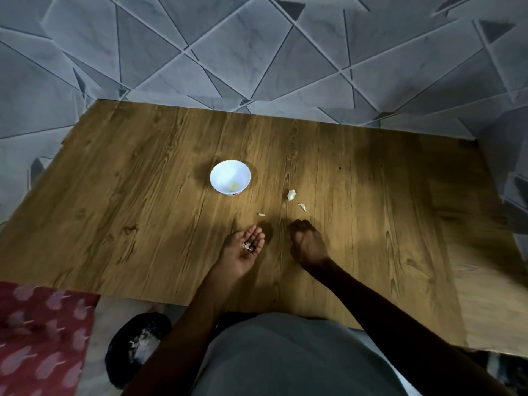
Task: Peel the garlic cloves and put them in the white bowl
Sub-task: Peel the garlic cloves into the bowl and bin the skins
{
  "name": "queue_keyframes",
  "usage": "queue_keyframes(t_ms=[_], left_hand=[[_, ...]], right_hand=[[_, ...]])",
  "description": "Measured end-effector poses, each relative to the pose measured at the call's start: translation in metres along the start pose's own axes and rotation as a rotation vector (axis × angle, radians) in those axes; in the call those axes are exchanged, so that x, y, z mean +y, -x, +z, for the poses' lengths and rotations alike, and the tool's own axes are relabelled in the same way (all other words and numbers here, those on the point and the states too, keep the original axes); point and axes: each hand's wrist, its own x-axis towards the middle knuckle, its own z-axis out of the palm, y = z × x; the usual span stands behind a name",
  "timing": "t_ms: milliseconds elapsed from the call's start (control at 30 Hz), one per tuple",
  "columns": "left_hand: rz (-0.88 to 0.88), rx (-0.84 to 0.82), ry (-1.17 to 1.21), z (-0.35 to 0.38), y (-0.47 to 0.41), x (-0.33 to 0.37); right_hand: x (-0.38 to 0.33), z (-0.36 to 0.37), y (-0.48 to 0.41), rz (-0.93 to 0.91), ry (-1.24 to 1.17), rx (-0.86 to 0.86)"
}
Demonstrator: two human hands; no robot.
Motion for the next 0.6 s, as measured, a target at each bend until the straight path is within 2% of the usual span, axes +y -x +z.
queue_keyframes(t_ms=[67, 133, 233, 300, 367, 433, 500, 600], left_hand=[[0.000, -0.002, 0.000, 0.003, -0.001, 0.001], [0.009, 0.000, -0.005, 0.006, -0.001, 0.002], [0.023, 0.019, -0.032, 0.010, -0.003, -0.001], [0.000, 0.007, -0.005, 0.012, -0.005, -0.004], [-0.034, -0.022, 0.010, 0.013, -0.005, -0.008], [-0.037, -0.027, 0.008, 0.015, -0.006, -0.011], [-0.036, -0.026, 0.011, 0.016, -0.009, -0.011], [-0.076, -0.071, 0.092, 0.016, -0.009, -0.006]], right_hand=[[-0.001, -0.002, 0.001, -0.018, 0.121, -0.063], [-0.002, -0.003, 0.000, -0.017, 0.144, -0.060], [-0.012, -0.010, -0.003, 0.029, -0.235, 0.110], [-0.029, -0.020, -0.006, -0.049, -0.411, 0.198], [-0.047, -0.031, -0.005, -0.194, -0.475, 0.155], [-0.057, -0.035, -0.003, -0.273, -0.398, 0.085], [-0.054, -0.036, -0.005, -0.178, -0.336, 0.114], [-0.039, -0.041, -0.011, -0.059, -0.444, 0.222]])
